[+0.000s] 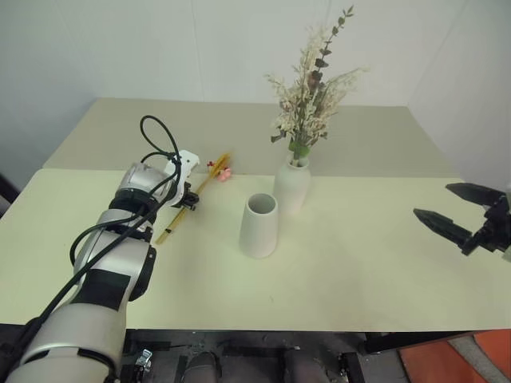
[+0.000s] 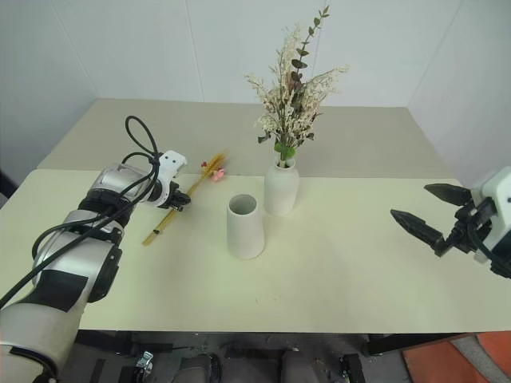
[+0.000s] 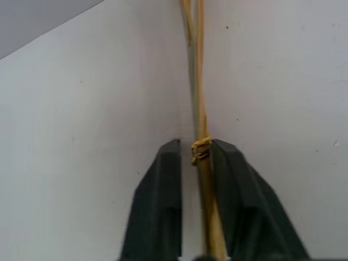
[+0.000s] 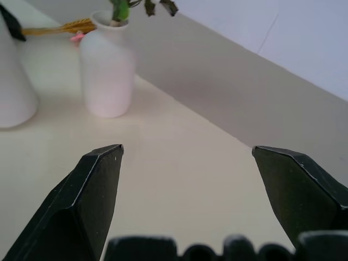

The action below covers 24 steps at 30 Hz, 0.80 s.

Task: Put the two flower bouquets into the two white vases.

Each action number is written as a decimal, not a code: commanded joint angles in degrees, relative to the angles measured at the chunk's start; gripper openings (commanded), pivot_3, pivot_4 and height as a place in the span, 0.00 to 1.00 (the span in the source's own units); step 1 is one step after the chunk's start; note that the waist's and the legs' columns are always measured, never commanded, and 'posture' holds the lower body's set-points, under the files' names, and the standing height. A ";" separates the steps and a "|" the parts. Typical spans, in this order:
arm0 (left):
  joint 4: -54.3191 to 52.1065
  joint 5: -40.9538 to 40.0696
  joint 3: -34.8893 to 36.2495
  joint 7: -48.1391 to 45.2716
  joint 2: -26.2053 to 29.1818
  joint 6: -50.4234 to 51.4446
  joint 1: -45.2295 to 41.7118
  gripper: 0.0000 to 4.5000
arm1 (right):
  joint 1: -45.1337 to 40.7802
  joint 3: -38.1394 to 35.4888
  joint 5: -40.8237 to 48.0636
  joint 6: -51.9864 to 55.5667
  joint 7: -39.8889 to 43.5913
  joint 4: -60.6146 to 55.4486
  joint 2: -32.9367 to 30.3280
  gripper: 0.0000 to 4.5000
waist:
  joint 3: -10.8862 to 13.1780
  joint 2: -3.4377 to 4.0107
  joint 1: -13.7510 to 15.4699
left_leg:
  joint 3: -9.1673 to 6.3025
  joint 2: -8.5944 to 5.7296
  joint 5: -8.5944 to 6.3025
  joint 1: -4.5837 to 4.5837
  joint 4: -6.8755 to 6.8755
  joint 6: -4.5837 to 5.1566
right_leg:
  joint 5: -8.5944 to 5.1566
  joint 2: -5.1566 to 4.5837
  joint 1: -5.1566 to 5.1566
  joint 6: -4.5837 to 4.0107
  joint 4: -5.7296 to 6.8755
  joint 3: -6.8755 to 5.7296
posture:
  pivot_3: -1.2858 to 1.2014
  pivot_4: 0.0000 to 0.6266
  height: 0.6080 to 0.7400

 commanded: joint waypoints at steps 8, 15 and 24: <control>-19.64 -11.95 22.75 12.58 -0.81 -27.69 10.36 0.01 | 4.68 -8.26 1.57 -8.50 13.56 1.07 -1.30 1.00 | 0.00 0.00 0.16 | -0.19 -0.05 0.00 -0.07 -0.02 -0.01 | 0.03 0.03 -0.01 -0.04 -0.06 -0.01 | 0.52 0.24 1.00; -38.72 -47.94 44.91 -5.12 -5.57 -22.11 13.37 0.01 | 7.55 -9.02 2.44 -9.65 18.23 2.54 -0.67 1.00 | 0.00 0.00 0.31 | -0.18 -0.07 0.00 0.03 0.07 -0.02 | 0.04 0.01 0.15 -0.03 -0.01 -0.01 | 0.52 0.24 1.00; -44.15 -58.58 39.56 -18.58 -7.29 -10.98 12.42 0.01 | 9.34 -7.27 1.45 -10.99 17.09 2.11 0.94 1.00 | -0.01 0.01 0.31 | -0.47 -0.19 -0.01 1.15 0.08 -0.02 | -0.32 0.05 1.65 0.55 -0.38 -0.05 | 0.52 0.24 1.00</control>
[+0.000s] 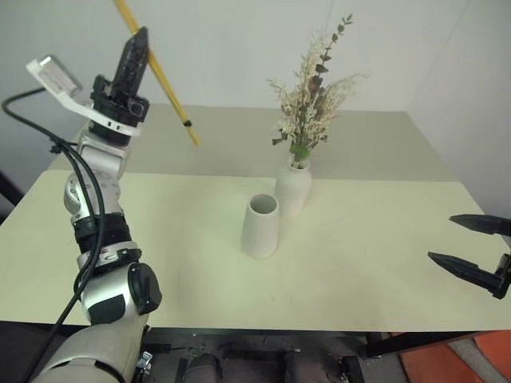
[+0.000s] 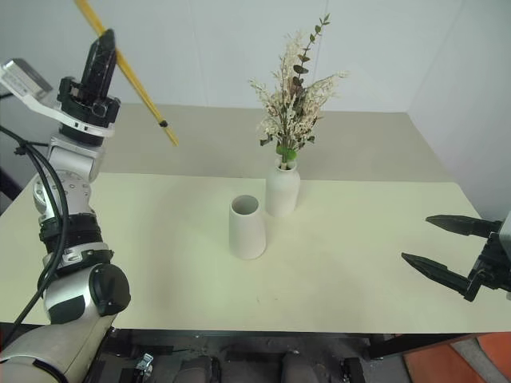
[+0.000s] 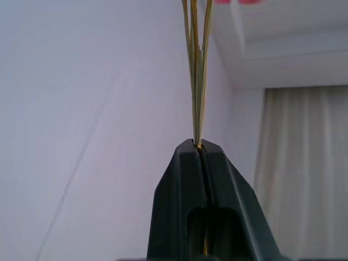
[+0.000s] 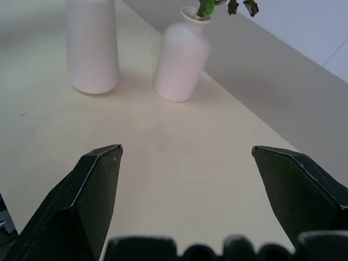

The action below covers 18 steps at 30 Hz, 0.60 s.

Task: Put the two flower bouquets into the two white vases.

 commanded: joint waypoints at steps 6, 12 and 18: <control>-1.86 -0.98 -7.24 -7.70 -3.73 2.12 1.21 0.01 | 1.92 -1.83 -0.54 -2.26 -3.08 -2.79 1.78 1.00 | -0.01 0.01 -0.17 | -0.70 -0.51 0.01 -0.28 0.14 0.02 | 0.02 0.01 0.18 0.06 -0.30 0.16 | 0.52 0.24 1.00; 3.64 0.06 -8.50 -13.12 -5.94 -0.06 0.86 0.01 | 2.91 -1.61 -0.02 -1.89 -5.27 -4.92 3.06 1.00 | -0.02 0.03 -0.27 | -0.93 -0.58 0.00 -0.31 0.13 0.03 | 0.01 0.04 0.17 0.09 -0.28 0.14 | 0.52 0.24 1.00; 7.90 1.03 -9.14 -14.83 -10.57 -3.10 -0.82 0.01 | 4.42 -1.32 -0.18 -2.09 -6.48 -6.67 3.92 1.00 | -0.02 0.03 -0.12 | -1.07 -0.66 -0.01 -0.44 0.22 0.04 | 0.00 0.04 0.18 0.09 -0.32 0.14 | 0.52 0.24 1.00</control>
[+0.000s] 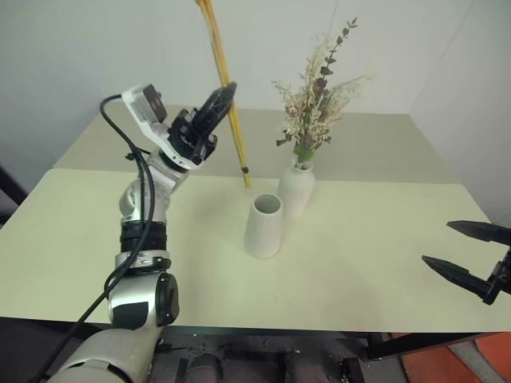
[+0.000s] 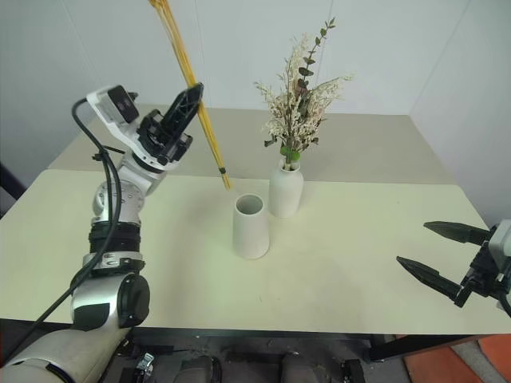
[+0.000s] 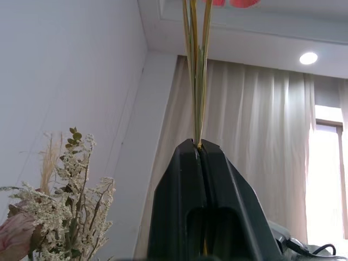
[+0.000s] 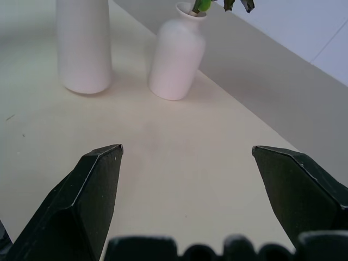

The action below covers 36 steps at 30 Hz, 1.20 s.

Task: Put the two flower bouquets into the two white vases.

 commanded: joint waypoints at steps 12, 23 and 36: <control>9.63 9.07 -5.67 -6.69 -4.45 -8.15 -3.91 0.01 | 1.99 -1.34 0.56 -0.58 -3.57 -4.14 1.42 1.00 | 0.00 0.00 -0.11 | -0.15 -0.05 -0.01 -0.09 0.00 0.02 | -0.01 0.01 -0.04 0.01 -0.03 -0.02 | 0.52 0.24 1.00; 9.47 13.55 -10.03 -13.77 -1.15 -5.47 -2.08 0.27 | 2.25 -0.16 1.03 -0.90 -4.20 -4.56 2.15 1.00 | 0.00 0.01 -0.11 | -0.19 -0.06 -0.02 -0.14 0.00 0.03 | -0.03 0.01 -0.07 0.00 -0.04 -0.03 | 0.52 0.24 1.00; -0.63 13.98 -9.35 -15.63 11.14 -0.48 5.31 0.99 | 2.41 -1.01 1.78 -1.49 -2.11 -3.54 1.90 1.00 | -0.03 0.06 -0.39 | -0.20 -0.05 -0.04 -0.16 -0.01 0.06 | -0.03 0.01 -0.11 -0.01 -0.03 -0.03 | 0.52 0.24 1.00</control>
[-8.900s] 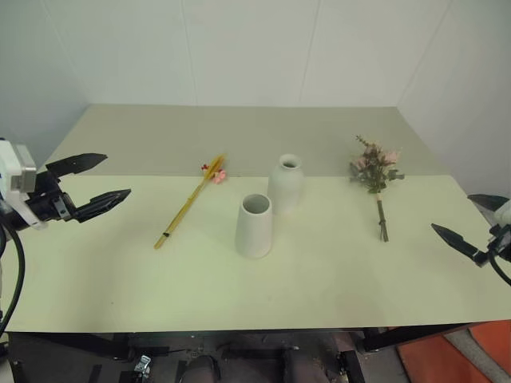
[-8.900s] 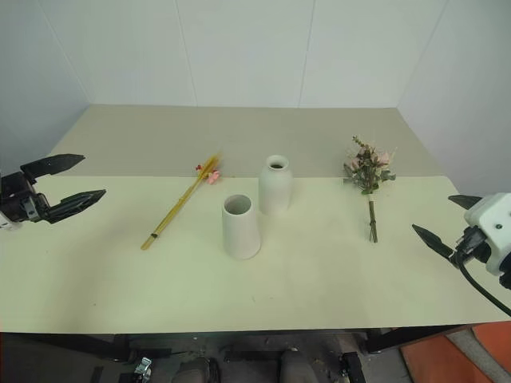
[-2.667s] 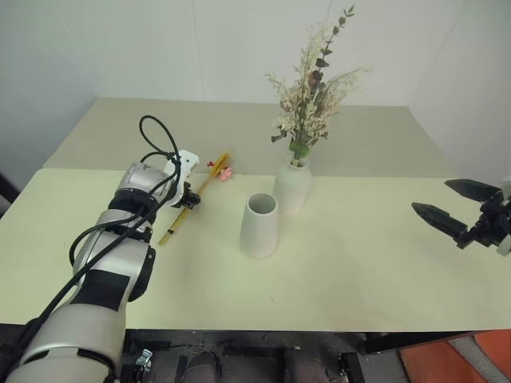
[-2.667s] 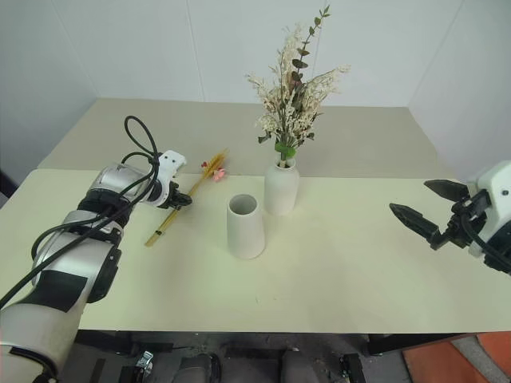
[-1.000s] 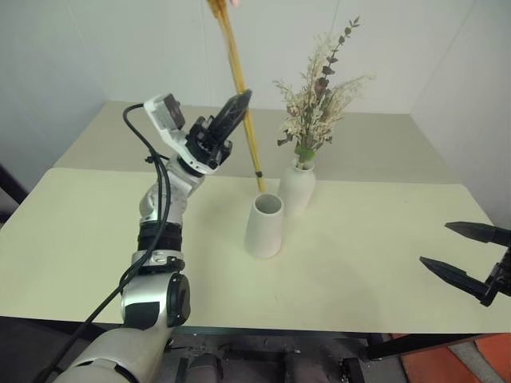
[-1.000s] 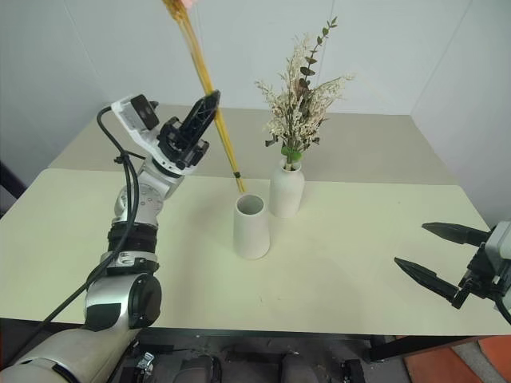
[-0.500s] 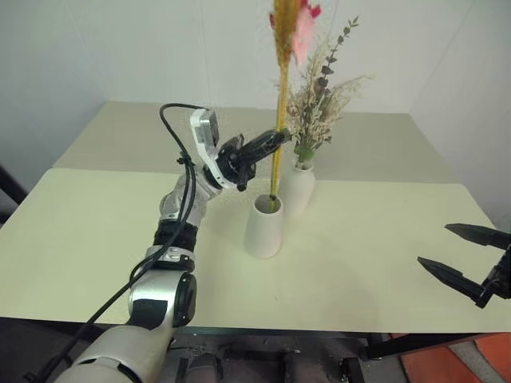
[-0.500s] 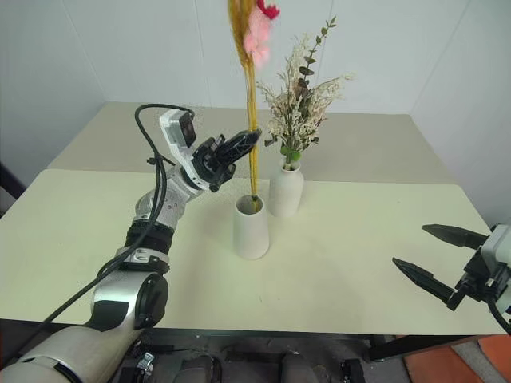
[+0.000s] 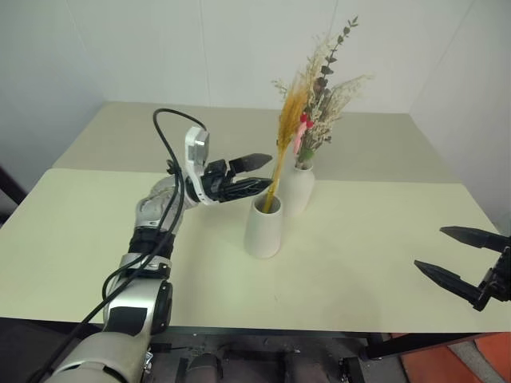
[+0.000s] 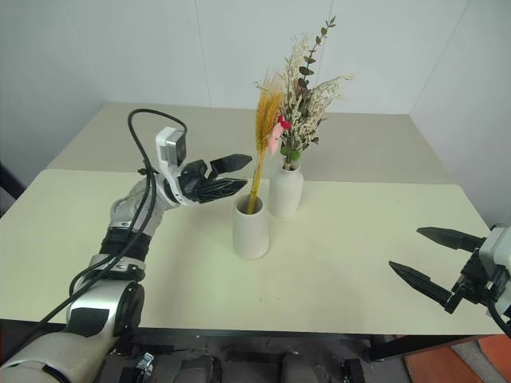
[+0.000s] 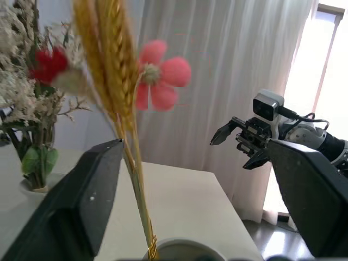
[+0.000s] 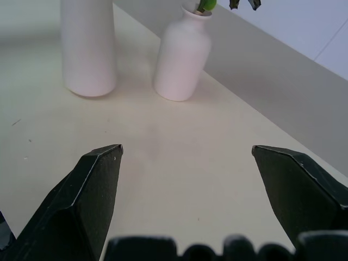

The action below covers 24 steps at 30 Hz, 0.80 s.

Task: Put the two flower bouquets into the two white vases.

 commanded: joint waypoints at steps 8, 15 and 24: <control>-14.81 -6.05 11.26 2.37 18.01 7.47 11.34 0.99 | -0.28 -1.77 1.10 -0.71 0.67 0.48 -0.79 1.00 | -0.03 0.06 -0.29 | 0.00 0.05 -0.02 0.04 0.00 0.03 | -0.07 0.04 -0.01 -0.11 0.05 0.00 | 0.52 0.24 1.00; -22.59 -6.51 19.54 1.53 32.97 8.50 24.18 0.99 | -1.45 -1.38 0.21 -1.87 3.02 3.87 -2.47 1.00 | -0.03 0.07 -0.21 | 0.05 0.09 -0.03 0.12 -0.06 0.03 | -0.24 0.05 0.00 -0.39 0.03 0.00 | 0.52 0.24 1.00; -25.32 -7.27 29.84 1.86 41.64 8.17 36.20 0.99 | -6.52 1.33 0.13 -2.28 6.13 10.08 -6.09 1.00 | -0.03 0.08 0.24 | 0.15 0.15 -0.13 0.22 -0.20 -0.14 | -0.31 0.01 -0.06 -0.53 -0.01 -0.01 | 0.52 0.24 1.00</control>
